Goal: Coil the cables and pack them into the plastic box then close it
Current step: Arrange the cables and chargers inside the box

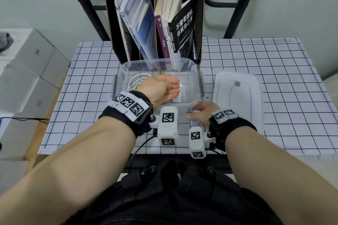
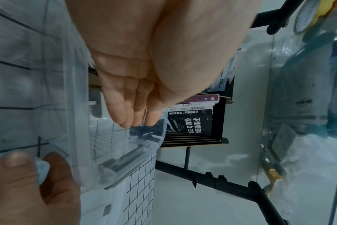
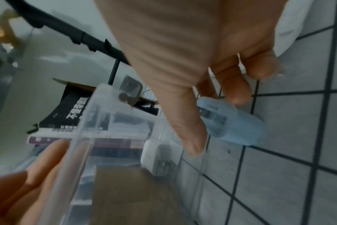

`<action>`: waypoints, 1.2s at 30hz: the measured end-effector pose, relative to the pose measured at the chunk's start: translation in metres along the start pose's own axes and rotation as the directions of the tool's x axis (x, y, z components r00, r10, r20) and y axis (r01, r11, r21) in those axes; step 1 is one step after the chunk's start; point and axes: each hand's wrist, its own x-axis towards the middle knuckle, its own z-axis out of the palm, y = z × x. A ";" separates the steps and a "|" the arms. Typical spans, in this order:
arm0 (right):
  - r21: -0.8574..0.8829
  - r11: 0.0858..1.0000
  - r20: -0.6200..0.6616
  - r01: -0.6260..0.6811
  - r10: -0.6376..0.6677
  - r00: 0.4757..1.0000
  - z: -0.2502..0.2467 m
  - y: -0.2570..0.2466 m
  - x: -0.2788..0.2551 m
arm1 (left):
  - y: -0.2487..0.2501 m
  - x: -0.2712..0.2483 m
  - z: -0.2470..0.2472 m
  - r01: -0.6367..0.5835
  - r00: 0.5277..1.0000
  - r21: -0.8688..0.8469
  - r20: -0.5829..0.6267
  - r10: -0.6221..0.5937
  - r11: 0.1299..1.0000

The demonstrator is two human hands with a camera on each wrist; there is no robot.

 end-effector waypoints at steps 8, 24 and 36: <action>-0.099 0.992 -0.048 -0.073 0.068 0.997 0.004 -0.004 0.003 | 0.000 -0.004 -0.007 -0.006 1.000 -0.003 0.005 0.006 1.000; 0.041 0.981 -0.172 -0.189 0.193 0.966 -0.011 -0.011 -0.015 | 0.002 -0.008 -0.008 -0.013 1.000 -0.026 0.015 0.013 1.000; 0.495 0.869 -0.422 0.019 0.221 0.879 -0.083 -0.022 -0.032 | 0.014 -0.012 0.005 -0.040 0.998 -0.028 0.056 0.042 0.999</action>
